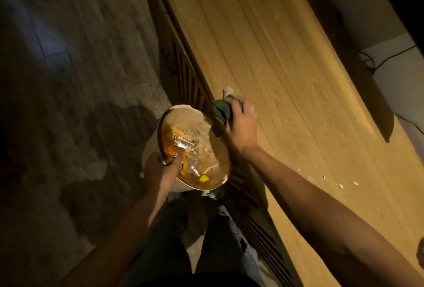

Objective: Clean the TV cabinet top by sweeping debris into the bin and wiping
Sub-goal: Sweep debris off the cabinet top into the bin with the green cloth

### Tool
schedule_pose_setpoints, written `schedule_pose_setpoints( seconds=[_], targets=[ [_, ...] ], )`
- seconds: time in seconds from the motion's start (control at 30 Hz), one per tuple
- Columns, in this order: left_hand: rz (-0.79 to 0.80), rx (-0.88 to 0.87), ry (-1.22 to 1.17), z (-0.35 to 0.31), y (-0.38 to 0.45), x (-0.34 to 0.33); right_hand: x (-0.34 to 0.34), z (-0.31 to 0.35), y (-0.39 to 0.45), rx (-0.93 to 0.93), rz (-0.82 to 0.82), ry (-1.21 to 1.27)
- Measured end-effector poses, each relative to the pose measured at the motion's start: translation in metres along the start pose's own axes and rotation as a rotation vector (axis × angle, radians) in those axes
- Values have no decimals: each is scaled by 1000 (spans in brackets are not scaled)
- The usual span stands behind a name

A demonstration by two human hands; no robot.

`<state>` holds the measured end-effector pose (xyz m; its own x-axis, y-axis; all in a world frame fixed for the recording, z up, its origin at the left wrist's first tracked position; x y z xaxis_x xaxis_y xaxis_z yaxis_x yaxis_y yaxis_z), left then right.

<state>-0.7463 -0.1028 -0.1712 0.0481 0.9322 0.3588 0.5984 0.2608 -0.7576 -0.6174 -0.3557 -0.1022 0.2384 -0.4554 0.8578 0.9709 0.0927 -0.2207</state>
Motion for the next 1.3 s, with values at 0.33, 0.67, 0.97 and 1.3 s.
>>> schedule_pose_setpoints(
  seconds=[0.33, 0.67, 0.97, 1.3],
  targets=[
    [107, -76, 65, 15, -23, -9, -34, 20, -107, 43, 128, 140],
    [-15, -141, 172, 40, -65, -36, 139, -180, -142, -315, -343, 347],
    [-188, -130, 127, 62, -93, -51, 198, -418, -234, -992, -445, 274],
    [-134, -138, 188, 74, -97, -65, 119, -324, -260, -610, -337, 102]
  ],
)
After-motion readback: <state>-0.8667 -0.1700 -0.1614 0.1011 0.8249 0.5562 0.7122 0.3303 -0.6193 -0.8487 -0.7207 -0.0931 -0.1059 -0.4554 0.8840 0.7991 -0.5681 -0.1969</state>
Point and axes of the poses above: each hand's wrist, its own y-axis towards the middle knuckle, its own x-axis out of the back of the hand, z = x × y, the point moved 8 cm from there along y, towards the middle knuckle, and after that the axes turned 11 degrees about z, right-handed, at the moved point
